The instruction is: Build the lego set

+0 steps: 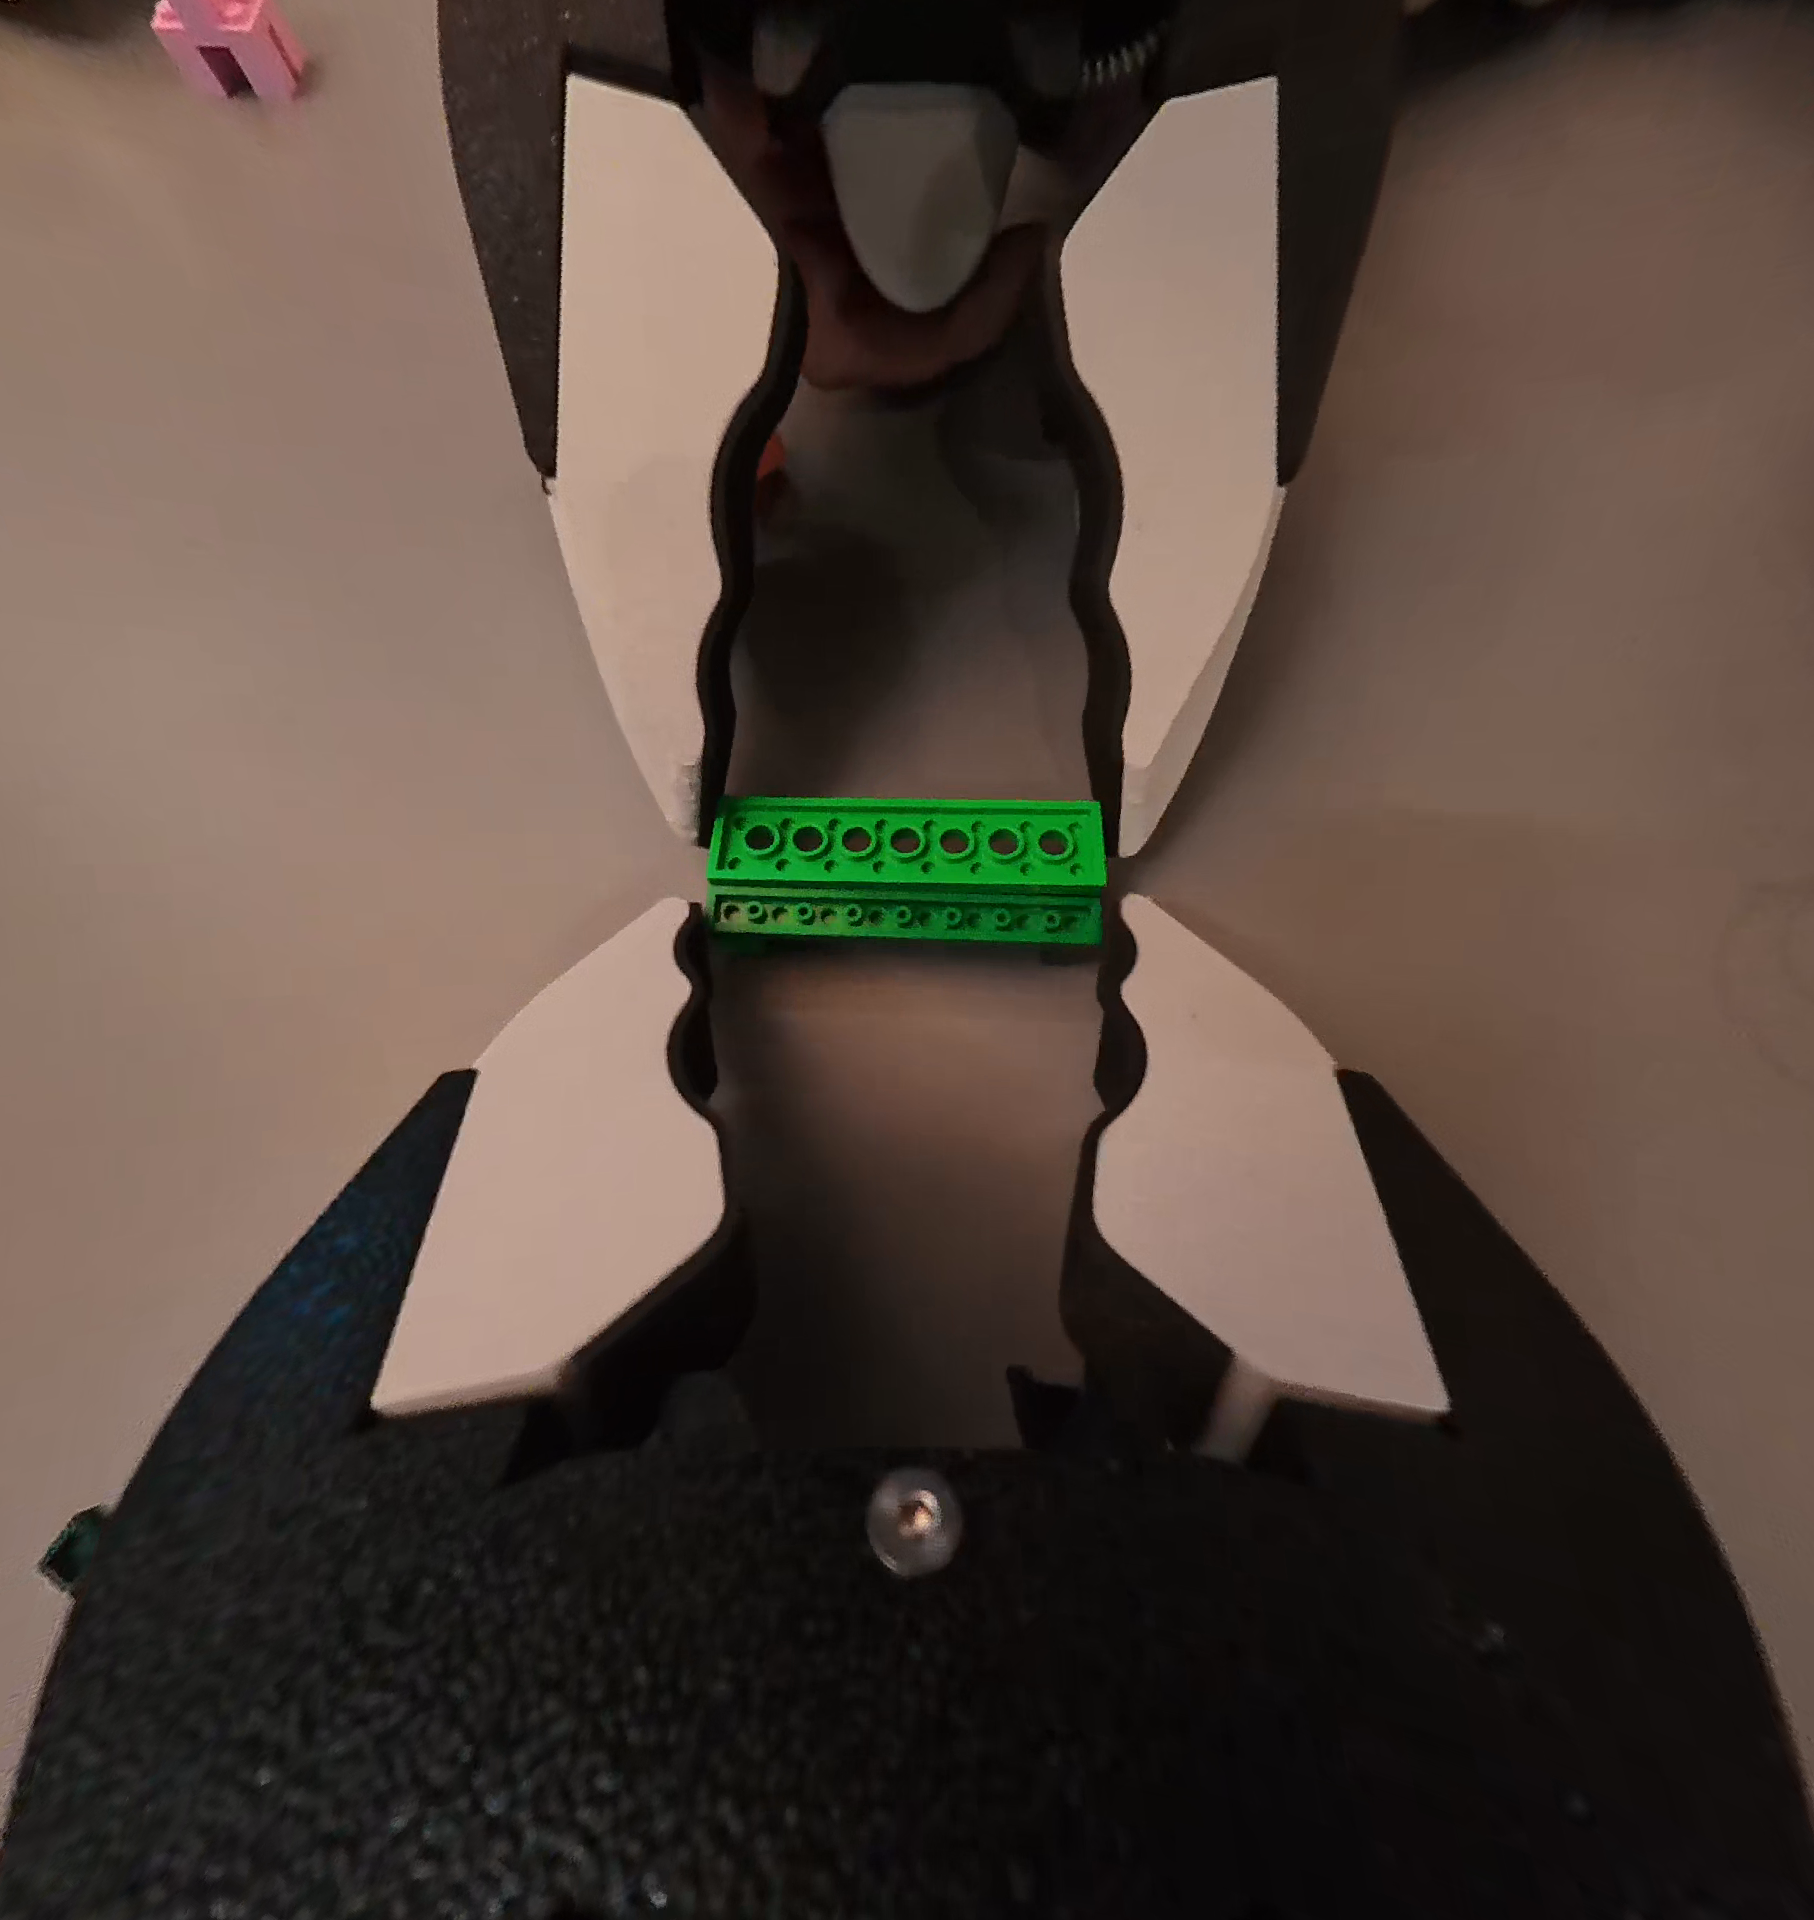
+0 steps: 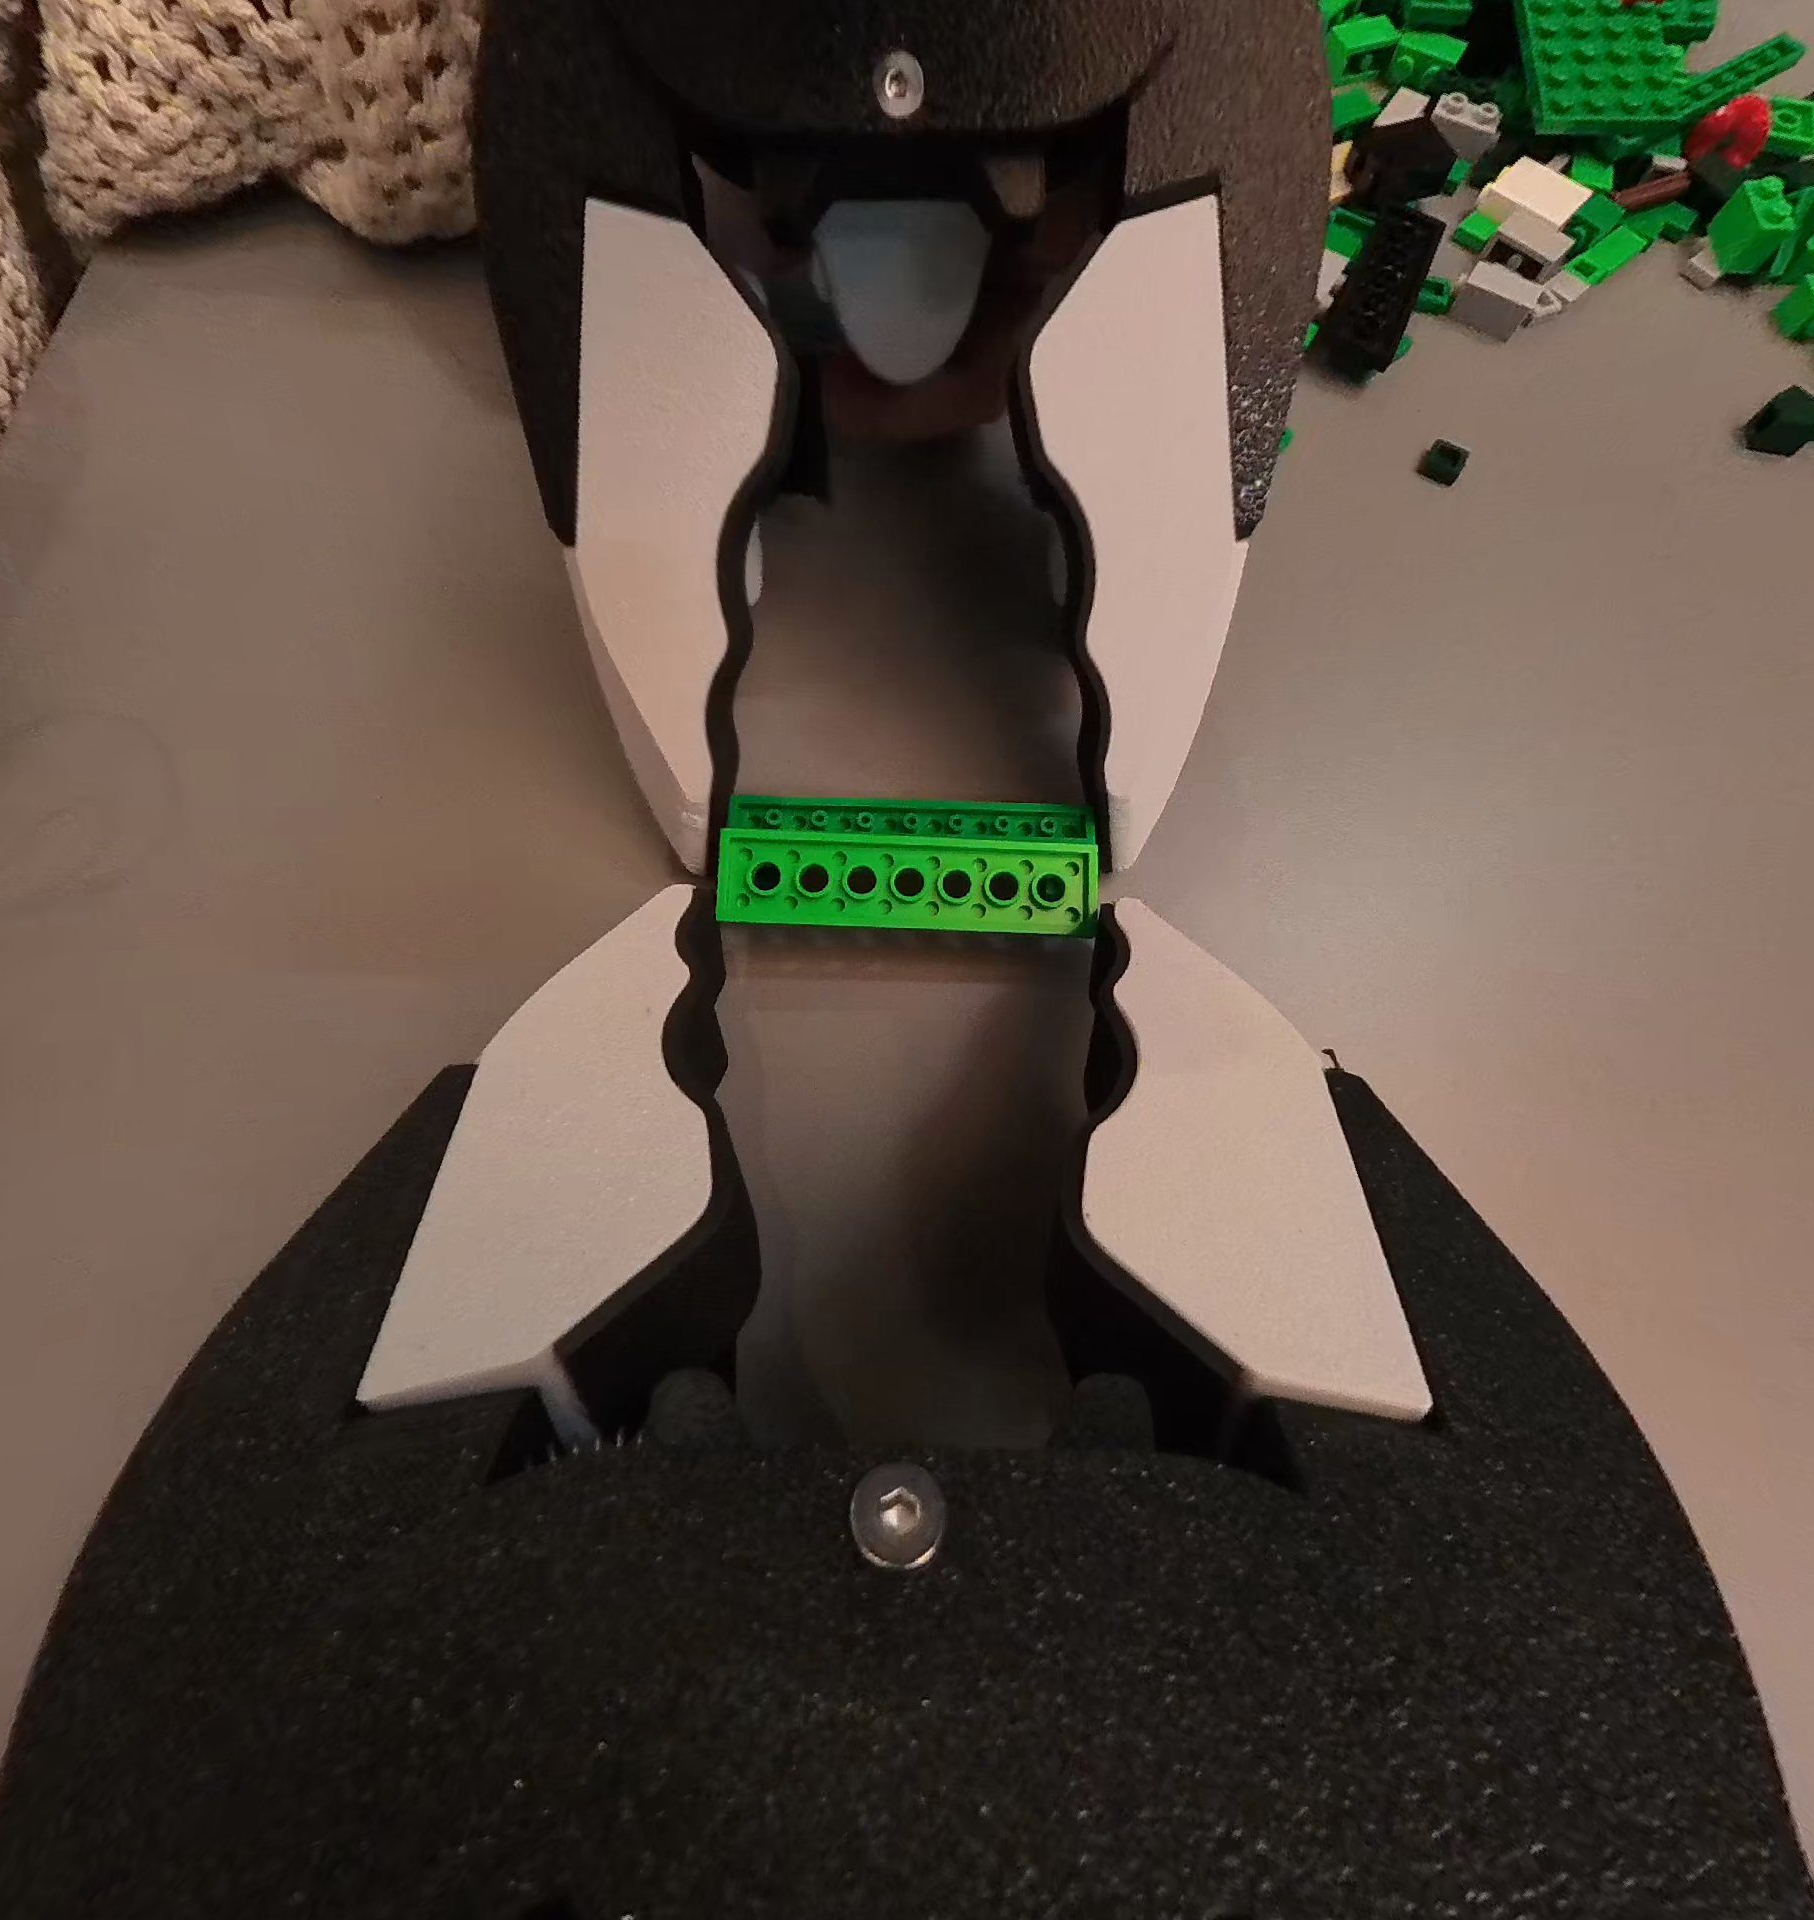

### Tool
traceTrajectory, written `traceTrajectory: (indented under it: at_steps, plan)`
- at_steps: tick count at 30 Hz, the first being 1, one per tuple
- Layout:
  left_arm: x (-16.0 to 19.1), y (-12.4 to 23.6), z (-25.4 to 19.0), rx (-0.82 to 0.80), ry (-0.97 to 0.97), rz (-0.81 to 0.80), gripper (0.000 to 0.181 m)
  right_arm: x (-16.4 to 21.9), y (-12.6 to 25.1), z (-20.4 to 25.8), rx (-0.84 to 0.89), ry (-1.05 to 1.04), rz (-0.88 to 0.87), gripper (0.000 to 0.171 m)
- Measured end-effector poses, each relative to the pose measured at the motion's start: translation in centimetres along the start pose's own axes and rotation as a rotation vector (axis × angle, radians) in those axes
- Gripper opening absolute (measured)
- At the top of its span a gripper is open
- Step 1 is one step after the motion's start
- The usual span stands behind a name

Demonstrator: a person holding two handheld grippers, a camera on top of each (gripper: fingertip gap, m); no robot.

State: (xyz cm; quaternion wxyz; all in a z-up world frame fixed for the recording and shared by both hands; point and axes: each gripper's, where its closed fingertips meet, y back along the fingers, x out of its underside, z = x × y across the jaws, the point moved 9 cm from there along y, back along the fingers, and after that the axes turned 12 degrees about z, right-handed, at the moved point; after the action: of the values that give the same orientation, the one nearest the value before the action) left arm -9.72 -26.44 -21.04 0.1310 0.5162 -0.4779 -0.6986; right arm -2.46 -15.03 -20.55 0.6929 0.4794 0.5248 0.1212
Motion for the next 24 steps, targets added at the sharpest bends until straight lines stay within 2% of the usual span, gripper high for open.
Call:
traceTrajectory:
  at_steps: [24]
  plan:
    - [0.03,-0.03,-0.14,-0.025,0.009,-0.003,0.07,-0.02,0.54,-0.17,-0.01,0.063,0.113,0.068]
